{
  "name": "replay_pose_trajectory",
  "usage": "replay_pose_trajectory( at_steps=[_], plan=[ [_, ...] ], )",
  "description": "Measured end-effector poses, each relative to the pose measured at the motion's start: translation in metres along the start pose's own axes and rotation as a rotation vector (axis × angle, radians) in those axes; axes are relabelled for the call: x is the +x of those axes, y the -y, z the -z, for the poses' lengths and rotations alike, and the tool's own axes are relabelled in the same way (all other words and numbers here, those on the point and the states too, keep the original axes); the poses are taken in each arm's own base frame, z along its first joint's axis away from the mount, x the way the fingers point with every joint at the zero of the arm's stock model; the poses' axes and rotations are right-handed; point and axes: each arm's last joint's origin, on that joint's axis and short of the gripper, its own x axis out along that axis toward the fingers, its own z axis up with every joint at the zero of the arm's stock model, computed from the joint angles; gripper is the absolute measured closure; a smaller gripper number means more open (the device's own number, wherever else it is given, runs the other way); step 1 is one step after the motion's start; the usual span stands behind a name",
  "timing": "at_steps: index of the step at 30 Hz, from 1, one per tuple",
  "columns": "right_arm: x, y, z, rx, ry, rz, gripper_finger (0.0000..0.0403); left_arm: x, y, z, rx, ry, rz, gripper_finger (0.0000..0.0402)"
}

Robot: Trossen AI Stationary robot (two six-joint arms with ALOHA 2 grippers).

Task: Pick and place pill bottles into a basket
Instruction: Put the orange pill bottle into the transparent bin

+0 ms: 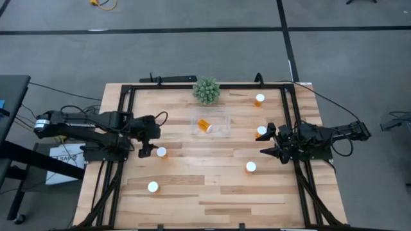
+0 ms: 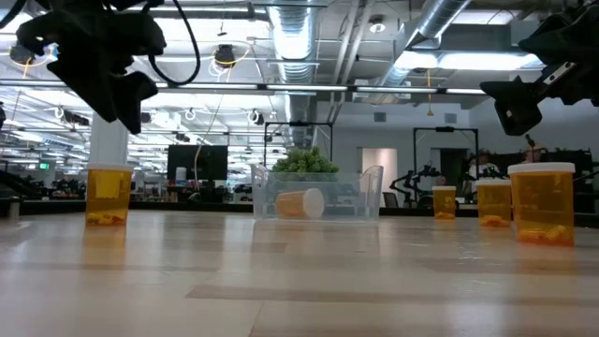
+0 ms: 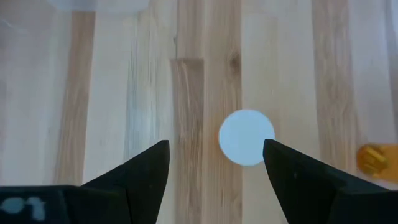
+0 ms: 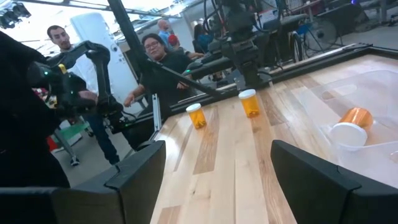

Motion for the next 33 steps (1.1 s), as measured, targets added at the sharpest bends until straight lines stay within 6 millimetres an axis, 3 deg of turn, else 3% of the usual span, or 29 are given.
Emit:
replay_pose_trajectory(
  at_steps=[9,19,33],
  plan=[
    [0.0,0.0,0.0,0.0,-0.001,0.001,0.0117,-0.006,0.001,0.001,-0.001,0.031,0.01,0.0152],
    [0.0,0.0,0.0,0.0,0.0,0.0,0.0117,-0.059,0.0,0.026,-0.065,0.341,-0.108,0.0152],
    [0.0,0.0,0.0,0.0,-0.001,0.001,0.0117,-0.093,0.0,0.048,-0.109,0.601,-0.131,0.0152]
  ],
)
